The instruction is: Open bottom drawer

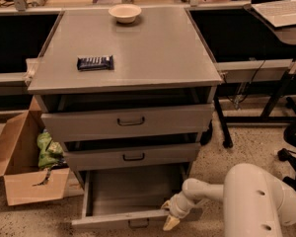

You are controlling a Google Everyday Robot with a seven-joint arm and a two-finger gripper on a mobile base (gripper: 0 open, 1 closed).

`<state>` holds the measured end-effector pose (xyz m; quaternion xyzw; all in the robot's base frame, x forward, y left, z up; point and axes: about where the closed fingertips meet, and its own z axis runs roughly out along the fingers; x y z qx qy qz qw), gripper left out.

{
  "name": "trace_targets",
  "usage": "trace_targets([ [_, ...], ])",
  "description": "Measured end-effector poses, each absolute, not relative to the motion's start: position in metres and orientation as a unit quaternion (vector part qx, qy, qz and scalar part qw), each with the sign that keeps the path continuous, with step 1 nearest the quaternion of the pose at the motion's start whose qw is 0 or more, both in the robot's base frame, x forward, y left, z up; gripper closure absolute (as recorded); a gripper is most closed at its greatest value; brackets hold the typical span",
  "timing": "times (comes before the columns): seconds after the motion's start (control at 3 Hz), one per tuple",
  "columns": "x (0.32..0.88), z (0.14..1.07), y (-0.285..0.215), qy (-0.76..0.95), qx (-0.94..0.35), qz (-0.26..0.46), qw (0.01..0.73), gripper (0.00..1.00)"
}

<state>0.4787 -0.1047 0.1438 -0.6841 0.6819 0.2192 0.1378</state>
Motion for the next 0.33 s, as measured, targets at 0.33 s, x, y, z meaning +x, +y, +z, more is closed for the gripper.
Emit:
trace_targets([
  [0.33,0.4787,0.1438,-0.1047,0.682,-0.684,0.219,0.138,0.0],
])
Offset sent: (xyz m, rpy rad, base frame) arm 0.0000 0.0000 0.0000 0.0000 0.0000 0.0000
